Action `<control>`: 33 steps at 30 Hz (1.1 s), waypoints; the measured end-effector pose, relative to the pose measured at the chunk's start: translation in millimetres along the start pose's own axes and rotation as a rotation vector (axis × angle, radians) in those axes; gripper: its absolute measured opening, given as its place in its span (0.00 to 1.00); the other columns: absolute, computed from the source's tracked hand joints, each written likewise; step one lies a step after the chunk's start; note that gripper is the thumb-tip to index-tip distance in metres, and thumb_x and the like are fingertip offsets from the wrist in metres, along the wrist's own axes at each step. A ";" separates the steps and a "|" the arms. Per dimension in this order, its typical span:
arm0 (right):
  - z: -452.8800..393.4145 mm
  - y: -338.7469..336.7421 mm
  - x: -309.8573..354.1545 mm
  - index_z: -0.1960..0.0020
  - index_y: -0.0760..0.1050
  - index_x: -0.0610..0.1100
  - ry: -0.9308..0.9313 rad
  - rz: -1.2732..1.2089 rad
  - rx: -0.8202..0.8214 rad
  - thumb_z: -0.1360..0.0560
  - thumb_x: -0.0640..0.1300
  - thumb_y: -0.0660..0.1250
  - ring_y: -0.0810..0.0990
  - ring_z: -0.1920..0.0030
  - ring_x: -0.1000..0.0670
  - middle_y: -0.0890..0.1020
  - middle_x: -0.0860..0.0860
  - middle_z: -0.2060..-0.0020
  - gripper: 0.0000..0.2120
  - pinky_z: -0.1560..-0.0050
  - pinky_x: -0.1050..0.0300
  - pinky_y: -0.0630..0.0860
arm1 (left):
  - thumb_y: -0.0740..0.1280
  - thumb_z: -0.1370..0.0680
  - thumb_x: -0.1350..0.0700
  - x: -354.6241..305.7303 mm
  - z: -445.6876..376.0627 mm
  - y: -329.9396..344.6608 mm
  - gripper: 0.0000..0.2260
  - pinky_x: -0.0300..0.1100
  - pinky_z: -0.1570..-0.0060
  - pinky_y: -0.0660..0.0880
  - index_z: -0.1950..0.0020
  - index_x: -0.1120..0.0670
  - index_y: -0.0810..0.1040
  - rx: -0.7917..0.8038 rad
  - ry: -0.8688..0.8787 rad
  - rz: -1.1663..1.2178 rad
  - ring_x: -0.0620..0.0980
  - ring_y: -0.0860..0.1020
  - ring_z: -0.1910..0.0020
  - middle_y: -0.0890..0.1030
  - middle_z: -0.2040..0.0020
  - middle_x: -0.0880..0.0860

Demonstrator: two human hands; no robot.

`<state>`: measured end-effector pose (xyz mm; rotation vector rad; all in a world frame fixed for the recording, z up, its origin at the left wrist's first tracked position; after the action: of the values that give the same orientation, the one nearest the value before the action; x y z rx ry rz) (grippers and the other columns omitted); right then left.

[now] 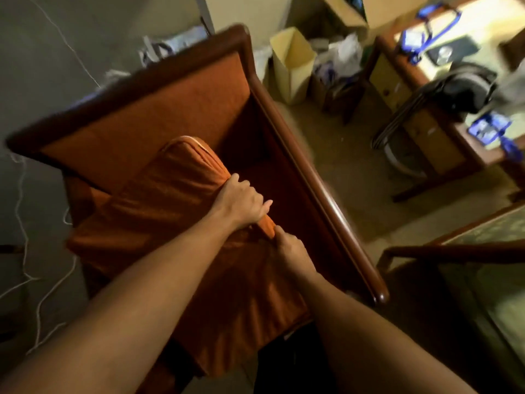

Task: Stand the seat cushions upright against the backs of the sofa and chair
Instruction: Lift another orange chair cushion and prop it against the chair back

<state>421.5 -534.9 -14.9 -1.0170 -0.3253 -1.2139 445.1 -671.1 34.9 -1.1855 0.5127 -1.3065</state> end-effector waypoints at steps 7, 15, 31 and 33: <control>33.9 -70.0 138.0 0.36 0.72 0.42 -0.454 0.449 -0.009 0.21 0.54 0.57 0.82 0.48 0.41 0.82 0.44 0.46 0.20 0.50 0.45 0.77 | 0.56 0.24 0.45 94.7 84.7 -91.6 0.25 0.45 0.63 0.76 0.73 0.56 0.81 -0.318 -0.293 0.060 0.55 0.82 0.69 0.82 0.72 0.54; 53.5 -88.1 217.7 0.32 0.69 0.49 -0.698 0.803 0.031 0.18 0.55 0.57 0.81 0.46 0.47 0.80 0.48 0.40 0.18 0.48 0.52 0.79 | 0.55 0.23 0.40 108.4 171.7 -119.0 0.25 0.48 0.58 0.75 0.66 0.55 0.79 -0.464 -0.615 0.204 0.57 0.81 0.63 0.83 0.65 0.55; 10.1 -94.5 190.2 0.26 0.62 0.49 -0.621 0.921 0.071 0.19 0.56 0.58 0.67 0.33 0.44 0.68 0.46 0.31 0.24 0.36 0.46 0.66 | 0.74 0.32 0.49 98.5 141.9 -104.3 0.45 0.68 0.28 0.39 0.23 0.52 0.52 0.105 -0.557 0.258 0.59 0.49 0.22 0.53 0.22 0.59; 5.9 -103.3 186.9 0.23 0.56 0.49 -0.611 0.890 0.007 0.21 0.60 0.60 0.65 0.30 0.42 0.64 0.45 0.29 0.31 0.34 0.44 0.64 | 0.74 0.33 0.49 103.5 136.6 -105.9 0.45 0.66 0.26 0.46 0.23 0.52 0.53 0.104 -0.561 0.259 0.57 0.57 0.24 0.59 0.25 0.58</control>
<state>400.9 -645.4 166.8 -1.3119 -0.2910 -0.0875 539.7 -697.5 210.8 -1.2839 0.1752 -0.7251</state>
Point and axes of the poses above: each hand's wrist, its own z-axis away from the middle knuckle, its own y-axis out of the palm, x = y × z, the point moved 5 cm from there along -z, towards the middle knuckle
